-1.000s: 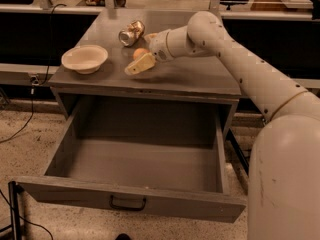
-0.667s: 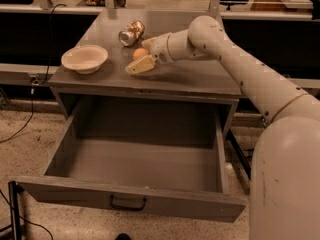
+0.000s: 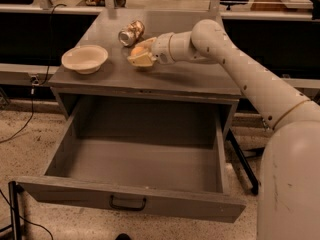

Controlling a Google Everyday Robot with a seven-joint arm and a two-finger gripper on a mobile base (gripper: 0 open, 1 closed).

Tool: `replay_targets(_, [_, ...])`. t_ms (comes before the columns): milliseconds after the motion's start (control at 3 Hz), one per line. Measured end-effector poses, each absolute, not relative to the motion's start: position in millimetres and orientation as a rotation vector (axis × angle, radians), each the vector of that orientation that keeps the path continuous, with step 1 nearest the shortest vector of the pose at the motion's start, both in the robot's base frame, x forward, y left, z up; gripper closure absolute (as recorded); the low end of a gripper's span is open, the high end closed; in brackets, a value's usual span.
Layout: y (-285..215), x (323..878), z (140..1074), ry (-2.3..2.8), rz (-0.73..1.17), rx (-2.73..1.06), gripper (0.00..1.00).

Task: Place orange into top drawer

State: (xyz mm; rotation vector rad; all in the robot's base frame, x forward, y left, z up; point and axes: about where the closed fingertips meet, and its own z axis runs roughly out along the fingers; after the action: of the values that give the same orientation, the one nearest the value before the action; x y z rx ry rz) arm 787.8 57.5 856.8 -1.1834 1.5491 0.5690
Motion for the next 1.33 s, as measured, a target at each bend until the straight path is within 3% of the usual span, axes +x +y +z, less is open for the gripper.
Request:
replay_targets(333, [50, 785, 888, 1.44, 0.578, -1.159, 0.94])
replay_targets(1000, [17, 723, 954, 1.271, 0.56, -1.129, 1.0])
replay_targets(1333, [37, 654, 926, 1.26, 0.647, -1.252, 1.0])
